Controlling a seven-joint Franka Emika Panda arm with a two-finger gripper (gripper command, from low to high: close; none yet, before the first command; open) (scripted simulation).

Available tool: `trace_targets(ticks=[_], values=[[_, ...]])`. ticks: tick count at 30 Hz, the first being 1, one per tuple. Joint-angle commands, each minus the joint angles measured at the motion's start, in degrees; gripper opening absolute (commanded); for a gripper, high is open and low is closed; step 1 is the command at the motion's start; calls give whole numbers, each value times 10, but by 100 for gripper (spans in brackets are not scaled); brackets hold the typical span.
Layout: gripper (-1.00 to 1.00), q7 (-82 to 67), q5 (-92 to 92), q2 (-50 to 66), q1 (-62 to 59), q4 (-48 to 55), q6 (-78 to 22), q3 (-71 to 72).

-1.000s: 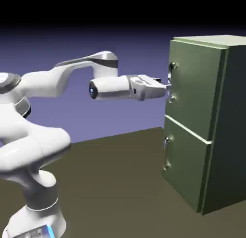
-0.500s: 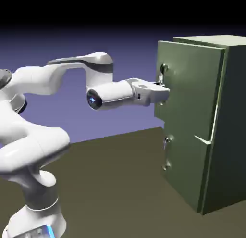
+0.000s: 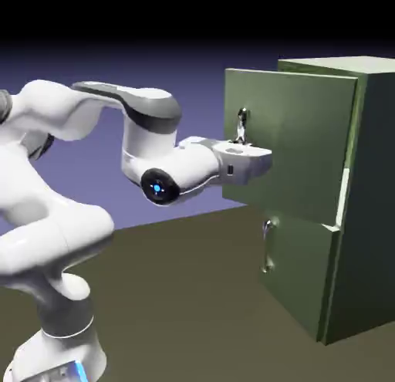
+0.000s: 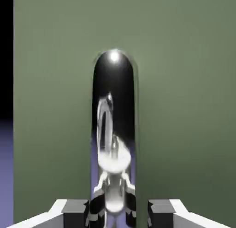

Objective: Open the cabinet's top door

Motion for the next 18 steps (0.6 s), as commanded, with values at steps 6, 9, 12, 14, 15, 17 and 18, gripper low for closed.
trace_targets(ticks=[6, 9, 12, 14, 15, 17, 18], values=[[-100, -79, -140, 121, -68, 56, -132, -50], [-100, -116, -204, 184, -93, 94, -176, -61], [-100, -149, -264, 246, -112, 138, -212, -67], [-100, -169, -302, 287, -123, 169, -231, -68], [-100, -178, -321, 308, -127, 185, -240, -68], [-100, -194, -357, 350, -134, 219, -256, -67], [-100, -201, -375, 370, -137, 237, -263, -67]])
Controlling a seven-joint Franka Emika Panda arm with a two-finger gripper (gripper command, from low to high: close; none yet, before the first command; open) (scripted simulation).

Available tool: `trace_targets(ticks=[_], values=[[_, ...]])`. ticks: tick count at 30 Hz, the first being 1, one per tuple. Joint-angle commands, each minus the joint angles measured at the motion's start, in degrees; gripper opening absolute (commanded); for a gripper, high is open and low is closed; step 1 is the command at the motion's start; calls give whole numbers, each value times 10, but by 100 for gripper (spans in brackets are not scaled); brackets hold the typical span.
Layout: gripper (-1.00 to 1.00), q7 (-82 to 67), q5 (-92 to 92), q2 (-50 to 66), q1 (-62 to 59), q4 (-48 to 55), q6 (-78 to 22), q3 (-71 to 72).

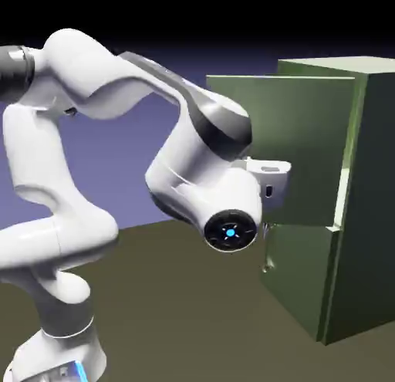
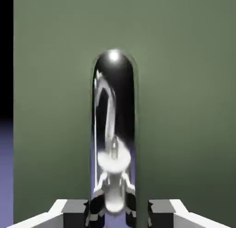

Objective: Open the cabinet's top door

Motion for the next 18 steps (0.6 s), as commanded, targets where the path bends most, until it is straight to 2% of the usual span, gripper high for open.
trace_targets(ticks=[1, 13, 14, 18], values=[[-100, -6, -17, 21, -2, 18, -6, 1], [-100, -35, -193, 263, 4, 256, -82, 23], [100, -35, -193, 263, 4, 256, -82, 23], [100, -22, -213, 318, -2, 317, -92, 16]])
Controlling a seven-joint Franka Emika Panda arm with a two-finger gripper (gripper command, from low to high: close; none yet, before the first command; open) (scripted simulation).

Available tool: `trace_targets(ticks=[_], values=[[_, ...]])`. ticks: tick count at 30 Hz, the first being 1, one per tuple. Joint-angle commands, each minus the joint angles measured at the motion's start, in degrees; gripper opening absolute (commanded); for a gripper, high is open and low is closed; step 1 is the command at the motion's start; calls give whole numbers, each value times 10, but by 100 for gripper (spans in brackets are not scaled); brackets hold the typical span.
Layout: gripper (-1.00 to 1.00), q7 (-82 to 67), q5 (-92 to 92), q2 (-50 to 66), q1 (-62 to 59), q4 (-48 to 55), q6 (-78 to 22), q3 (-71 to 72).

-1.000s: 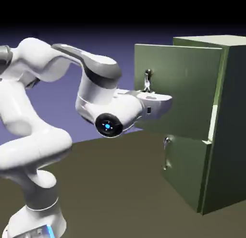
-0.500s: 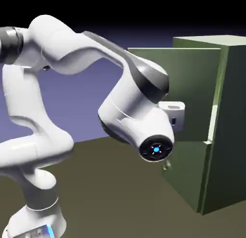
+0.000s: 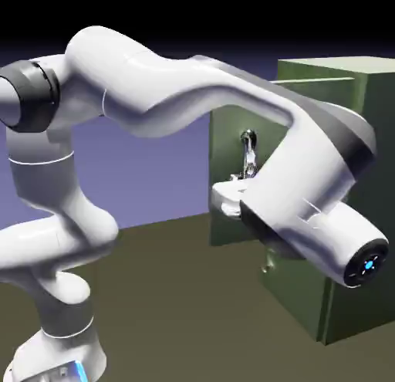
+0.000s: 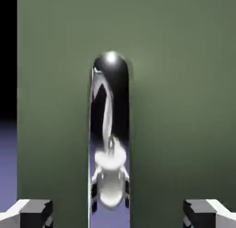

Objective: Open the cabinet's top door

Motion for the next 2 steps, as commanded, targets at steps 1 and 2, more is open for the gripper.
trace_targets(ticks=[1, 2], values=[[100, 5, -7, 20, -1, 23, -4, -3], [100, 5, -8, 21, -1, 24, -4, -3]])
